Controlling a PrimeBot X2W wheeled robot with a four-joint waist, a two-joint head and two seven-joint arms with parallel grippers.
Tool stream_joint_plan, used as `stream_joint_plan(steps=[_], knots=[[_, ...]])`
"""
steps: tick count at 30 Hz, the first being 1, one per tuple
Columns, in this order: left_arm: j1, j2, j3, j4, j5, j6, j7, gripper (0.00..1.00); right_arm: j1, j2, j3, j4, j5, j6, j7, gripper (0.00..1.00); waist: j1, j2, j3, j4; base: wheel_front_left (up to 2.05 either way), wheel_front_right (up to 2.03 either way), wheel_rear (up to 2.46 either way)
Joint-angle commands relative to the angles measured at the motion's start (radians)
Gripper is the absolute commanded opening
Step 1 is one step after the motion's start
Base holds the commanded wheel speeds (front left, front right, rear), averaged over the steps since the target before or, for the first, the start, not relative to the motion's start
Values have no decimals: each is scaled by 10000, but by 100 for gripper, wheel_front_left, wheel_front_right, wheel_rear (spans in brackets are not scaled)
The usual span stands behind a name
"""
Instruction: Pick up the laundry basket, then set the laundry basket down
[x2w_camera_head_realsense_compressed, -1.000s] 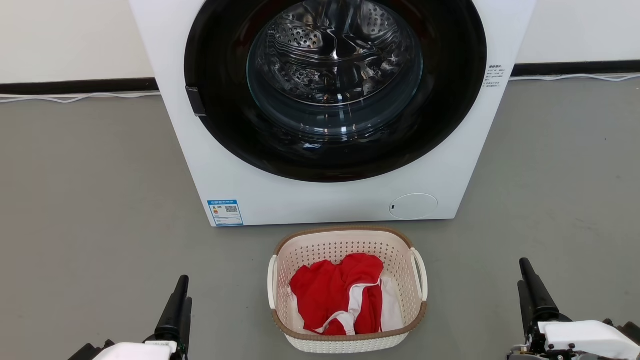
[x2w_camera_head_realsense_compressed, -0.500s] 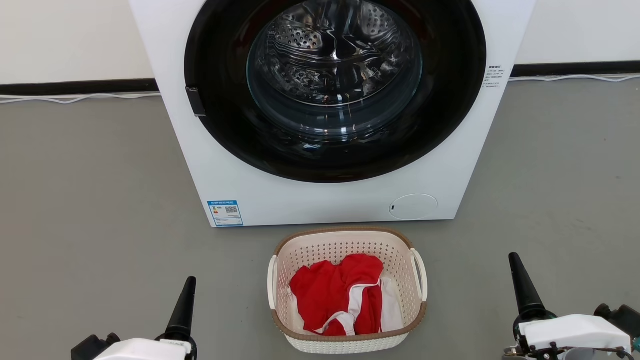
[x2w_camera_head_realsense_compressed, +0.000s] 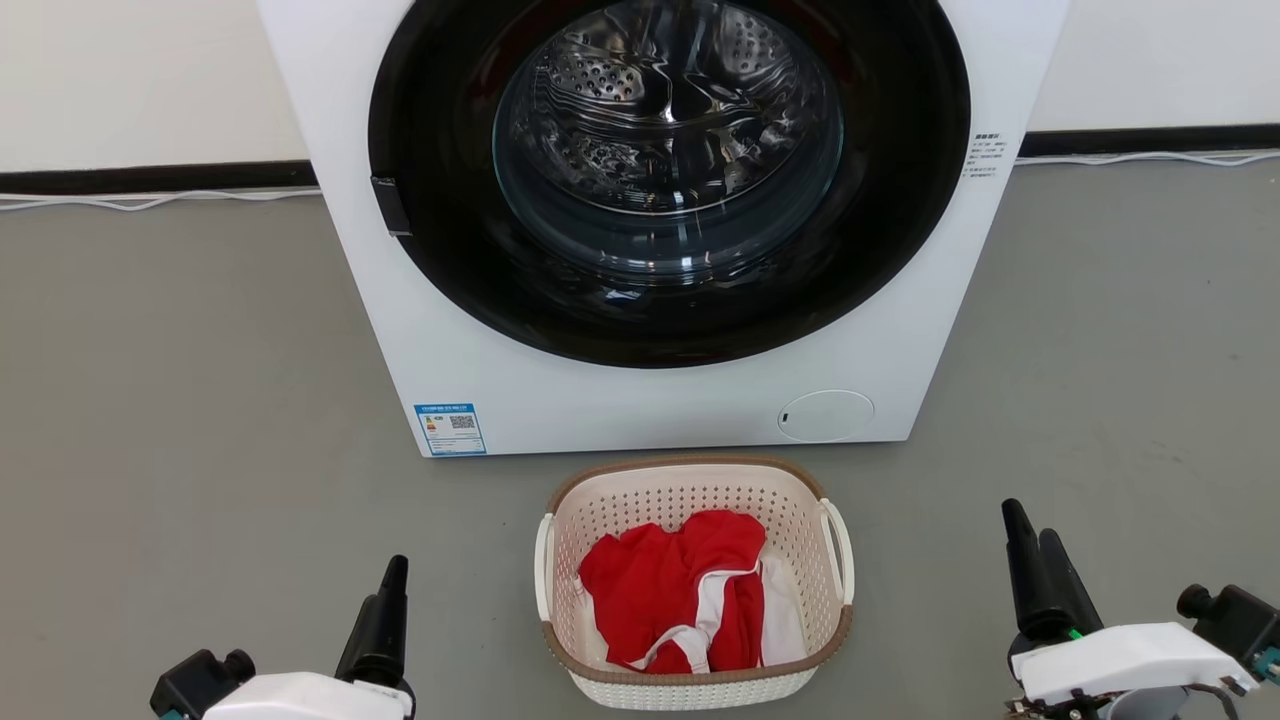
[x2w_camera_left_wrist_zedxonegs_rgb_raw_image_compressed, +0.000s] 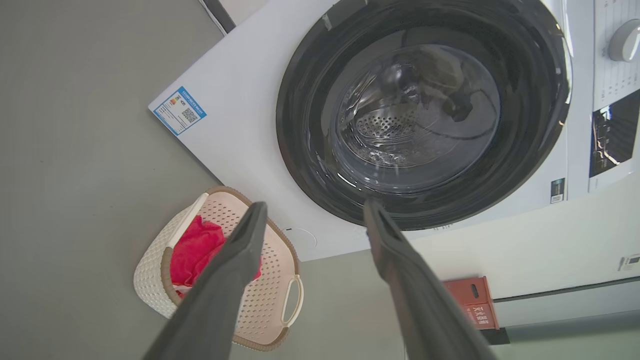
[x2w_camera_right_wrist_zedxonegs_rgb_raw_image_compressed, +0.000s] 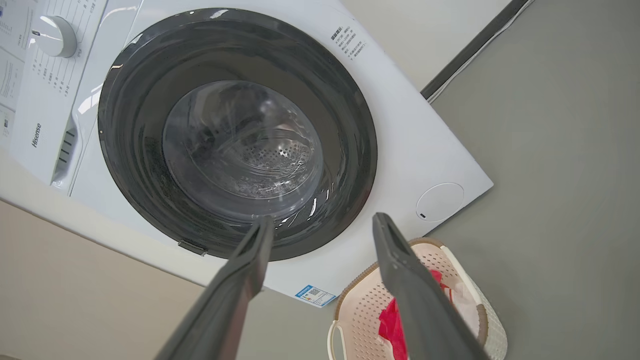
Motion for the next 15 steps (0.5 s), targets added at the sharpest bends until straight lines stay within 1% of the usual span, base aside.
stream_joint_plan(steps=[1, 15], knots=[[-465, 78, 48, -184, 438, 55, -135, 100, -187, -169, 154, -290, -507, 34, -218, 100, -1, 0, -18, -3, 0, 0, 0], [-466, 99, -66, -89, 2507, 179, -545, 100, -211, -203, 343, 14, -2603, 43, -628, 100, -1, 0, -113, 14, 0, 0, 0]])
